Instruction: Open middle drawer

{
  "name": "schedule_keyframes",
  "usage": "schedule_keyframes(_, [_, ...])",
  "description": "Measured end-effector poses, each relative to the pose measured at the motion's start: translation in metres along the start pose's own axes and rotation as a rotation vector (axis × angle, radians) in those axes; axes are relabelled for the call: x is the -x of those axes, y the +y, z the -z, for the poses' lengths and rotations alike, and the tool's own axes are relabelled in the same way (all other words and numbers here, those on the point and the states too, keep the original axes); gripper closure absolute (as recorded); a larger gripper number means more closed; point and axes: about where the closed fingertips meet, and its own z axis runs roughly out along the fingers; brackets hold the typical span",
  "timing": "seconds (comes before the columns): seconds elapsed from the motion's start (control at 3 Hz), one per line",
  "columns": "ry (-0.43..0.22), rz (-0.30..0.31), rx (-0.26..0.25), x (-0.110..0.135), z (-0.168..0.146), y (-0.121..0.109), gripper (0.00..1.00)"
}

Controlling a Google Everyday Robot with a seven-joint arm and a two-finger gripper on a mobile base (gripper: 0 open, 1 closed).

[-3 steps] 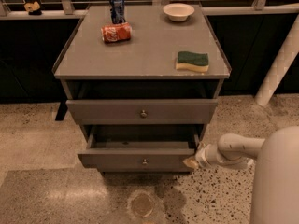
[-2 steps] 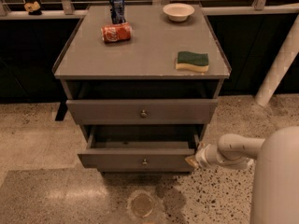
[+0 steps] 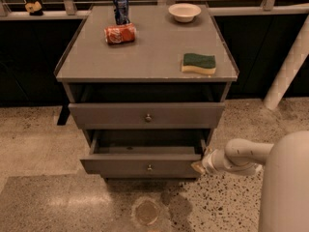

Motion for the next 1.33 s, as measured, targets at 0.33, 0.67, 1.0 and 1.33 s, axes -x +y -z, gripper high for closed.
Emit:
schedule_keyframes(0.33, [0.000, 0.000, 0.000, 0.0000, 0.0000, 0.0000, 0.29])
schedule_keyframes(0.67, [0.000, 0.000, 0.000, 0.0000, -0.0001, 0.0001, 0.05])
schedule_keyframes(1.0, [0.012, 0.002, 0.002, 0.0050, 0.0001, -0.0058, 0.00])
schedule_keyframes(1.33, [0.012, 0.002, 0.002, 0.0050, 0.0001, -0.0058, 0.00])
